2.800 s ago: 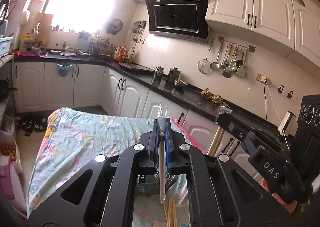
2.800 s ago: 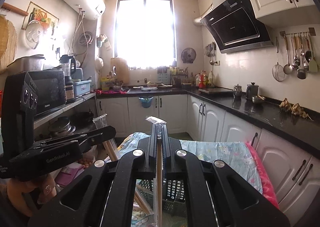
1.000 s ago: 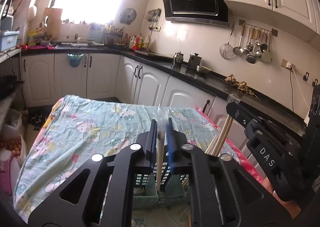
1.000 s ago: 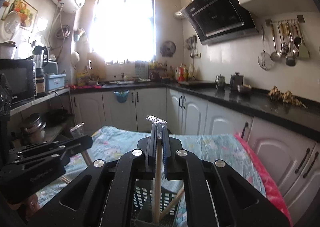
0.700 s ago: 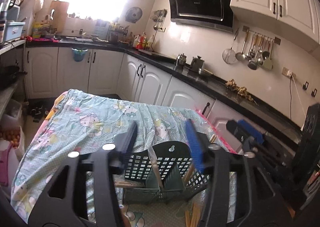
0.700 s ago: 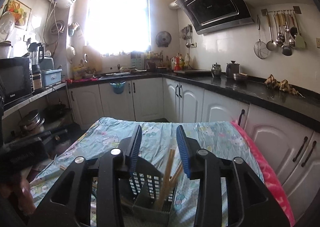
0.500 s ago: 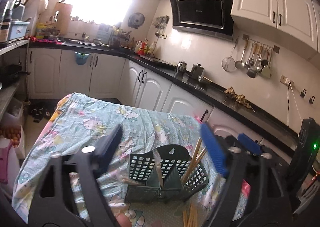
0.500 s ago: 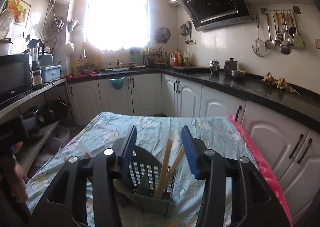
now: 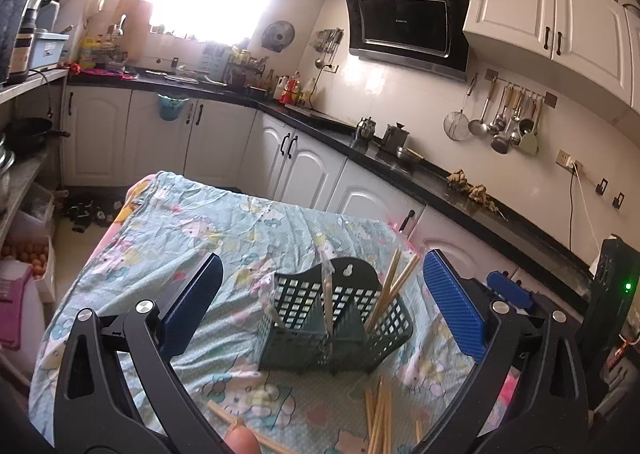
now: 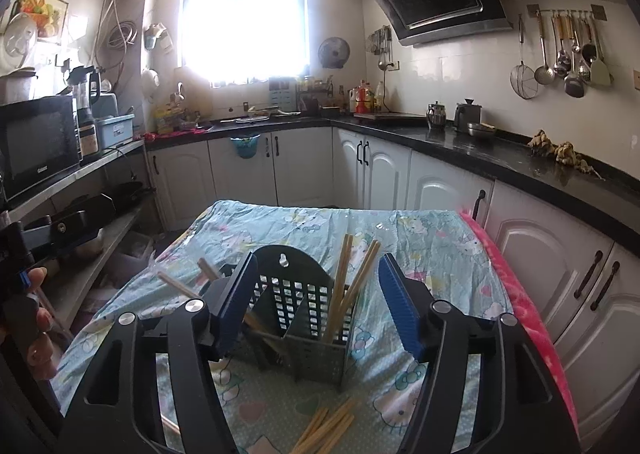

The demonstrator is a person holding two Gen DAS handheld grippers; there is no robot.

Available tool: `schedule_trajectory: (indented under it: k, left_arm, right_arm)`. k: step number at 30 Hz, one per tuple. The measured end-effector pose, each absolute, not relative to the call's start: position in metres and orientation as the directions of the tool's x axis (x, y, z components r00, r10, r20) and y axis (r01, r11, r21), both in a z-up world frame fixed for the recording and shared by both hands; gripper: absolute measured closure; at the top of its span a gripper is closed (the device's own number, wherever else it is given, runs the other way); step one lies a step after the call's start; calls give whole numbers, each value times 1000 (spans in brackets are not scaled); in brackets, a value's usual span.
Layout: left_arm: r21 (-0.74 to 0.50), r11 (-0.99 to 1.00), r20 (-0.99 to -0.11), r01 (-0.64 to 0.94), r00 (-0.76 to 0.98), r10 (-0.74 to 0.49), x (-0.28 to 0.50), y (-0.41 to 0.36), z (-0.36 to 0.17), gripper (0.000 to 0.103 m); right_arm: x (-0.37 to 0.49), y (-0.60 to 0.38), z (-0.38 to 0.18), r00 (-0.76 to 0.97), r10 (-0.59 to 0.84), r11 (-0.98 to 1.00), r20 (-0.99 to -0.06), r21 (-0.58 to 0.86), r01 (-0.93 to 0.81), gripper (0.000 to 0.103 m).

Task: Organize utensils
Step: 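Withdraw both open grippers from the caddy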

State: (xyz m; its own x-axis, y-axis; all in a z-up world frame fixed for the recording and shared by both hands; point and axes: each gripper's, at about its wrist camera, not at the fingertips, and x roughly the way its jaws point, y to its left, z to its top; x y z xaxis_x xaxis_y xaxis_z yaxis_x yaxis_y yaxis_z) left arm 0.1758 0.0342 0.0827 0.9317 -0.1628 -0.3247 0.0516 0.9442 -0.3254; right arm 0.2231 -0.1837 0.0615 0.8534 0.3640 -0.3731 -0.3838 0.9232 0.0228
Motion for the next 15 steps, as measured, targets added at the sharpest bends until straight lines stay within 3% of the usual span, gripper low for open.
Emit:
schedule_trajectory:
  k: [15]
  left_arm:
    - [-314, 949, -375, 17, 916, -140, 141, 45, 62, 11]
  right_arm:
    - [193, -195, 53, 842, 357, 921, -405, 4, -389, 39]
